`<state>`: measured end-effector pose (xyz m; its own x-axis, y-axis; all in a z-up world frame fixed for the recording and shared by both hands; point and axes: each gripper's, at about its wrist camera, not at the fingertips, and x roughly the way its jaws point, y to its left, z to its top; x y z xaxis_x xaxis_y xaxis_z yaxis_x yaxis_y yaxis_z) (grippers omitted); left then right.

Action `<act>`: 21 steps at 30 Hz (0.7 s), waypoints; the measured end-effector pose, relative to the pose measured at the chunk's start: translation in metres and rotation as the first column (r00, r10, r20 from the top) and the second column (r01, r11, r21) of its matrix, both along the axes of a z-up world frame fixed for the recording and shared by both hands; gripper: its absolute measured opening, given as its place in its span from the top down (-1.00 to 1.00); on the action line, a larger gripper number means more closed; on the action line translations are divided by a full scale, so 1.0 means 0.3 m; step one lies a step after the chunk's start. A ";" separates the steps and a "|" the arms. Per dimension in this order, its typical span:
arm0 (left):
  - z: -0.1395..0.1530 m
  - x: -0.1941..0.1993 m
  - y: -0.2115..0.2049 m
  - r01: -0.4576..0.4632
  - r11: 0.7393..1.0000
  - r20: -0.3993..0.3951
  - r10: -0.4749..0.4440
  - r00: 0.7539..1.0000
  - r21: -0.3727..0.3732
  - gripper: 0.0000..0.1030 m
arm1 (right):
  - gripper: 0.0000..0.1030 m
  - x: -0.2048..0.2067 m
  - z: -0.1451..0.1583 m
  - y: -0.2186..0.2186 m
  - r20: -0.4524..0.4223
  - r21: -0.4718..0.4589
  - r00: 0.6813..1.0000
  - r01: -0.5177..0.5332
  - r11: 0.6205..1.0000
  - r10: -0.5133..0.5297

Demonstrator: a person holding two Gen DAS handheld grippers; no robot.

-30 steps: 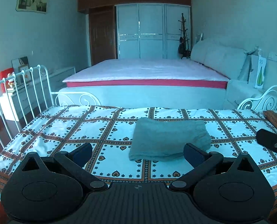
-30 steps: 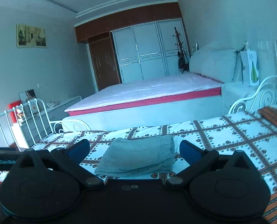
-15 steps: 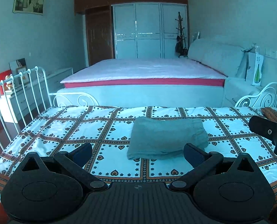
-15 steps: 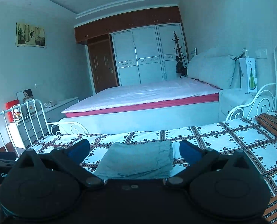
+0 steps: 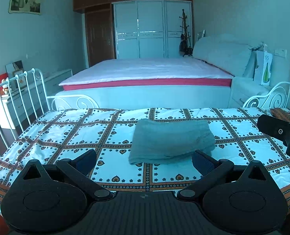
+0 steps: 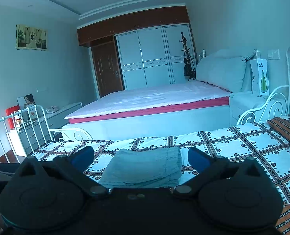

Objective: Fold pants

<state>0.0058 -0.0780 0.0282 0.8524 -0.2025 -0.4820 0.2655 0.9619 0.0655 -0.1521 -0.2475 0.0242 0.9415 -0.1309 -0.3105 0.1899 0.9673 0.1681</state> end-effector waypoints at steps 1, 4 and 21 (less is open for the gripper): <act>-0.001 0.001 0.001 0.005 1.000 -0.003 -0.005 1.000 -0.004 -1.00 | -0.88 0.000 0.000 0.001 -0.001 0.000 1.000 0.001 1.000 -0.001; -0.001 0.001 0.005 0.004 1.000 -0.008 -0.004 1.000 -0.014 -1.00 | -0.88 0.000 0.002 0.007 0.000 -0.003 1.000 -0.001 1.000 0.001; -0.008 0.002 -0.002 0.013 1.000 -0.014 -0.013 1.000 -0.012 -1.00 | -0.88 -0.001 0.000 0.012 -0.006 -0.004 1.000 0.001 1.000 -0.001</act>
<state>0.0064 -0.0786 0.0257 0.8429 -0.2193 -0.4914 0.2789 0.9590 0.0502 -0.1524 -0.2438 0.0241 0.9396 -0.1328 -0.3155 0.1917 0.9678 0.1633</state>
